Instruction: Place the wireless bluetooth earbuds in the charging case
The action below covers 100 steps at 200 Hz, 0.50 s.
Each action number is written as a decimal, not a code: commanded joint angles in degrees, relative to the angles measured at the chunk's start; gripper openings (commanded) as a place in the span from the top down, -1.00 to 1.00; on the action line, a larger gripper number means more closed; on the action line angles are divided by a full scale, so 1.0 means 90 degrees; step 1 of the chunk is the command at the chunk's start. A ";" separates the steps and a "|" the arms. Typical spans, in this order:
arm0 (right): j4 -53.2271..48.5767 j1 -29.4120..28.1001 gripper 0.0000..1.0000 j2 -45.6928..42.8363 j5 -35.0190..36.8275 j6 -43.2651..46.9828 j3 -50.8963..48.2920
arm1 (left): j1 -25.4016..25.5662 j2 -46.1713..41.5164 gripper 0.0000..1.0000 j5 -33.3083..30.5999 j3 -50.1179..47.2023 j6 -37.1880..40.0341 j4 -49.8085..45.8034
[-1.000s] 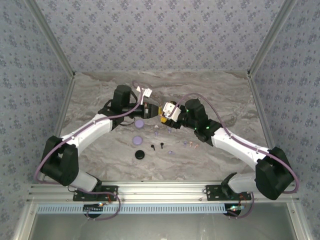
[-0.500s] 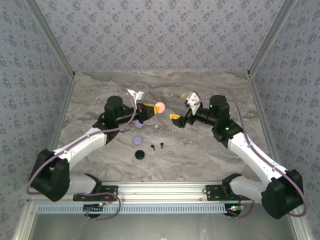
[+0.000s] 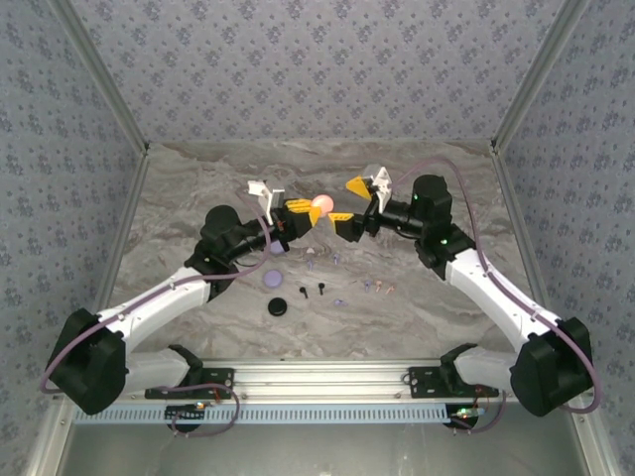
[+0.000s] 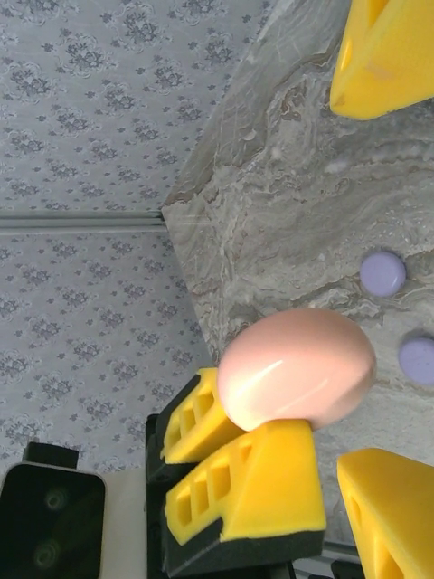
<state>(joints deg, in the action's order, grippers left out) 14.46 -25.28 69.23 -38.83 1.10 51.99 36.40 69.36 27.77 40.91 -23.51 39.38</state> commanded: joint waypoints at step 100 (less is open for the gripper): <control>-0.0342 0.0065 -0.82 0.0487 0.0096 0.0007 0.0814 | 0.0089 -0.0302 0.99 -0.0006 -0.0061 0.0327 0.0255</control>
<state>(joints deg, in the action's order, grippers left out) 12.88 -25.26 72.77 -38.79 0.86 56.86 36.53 68.55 27.18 40.75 -21.85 39.27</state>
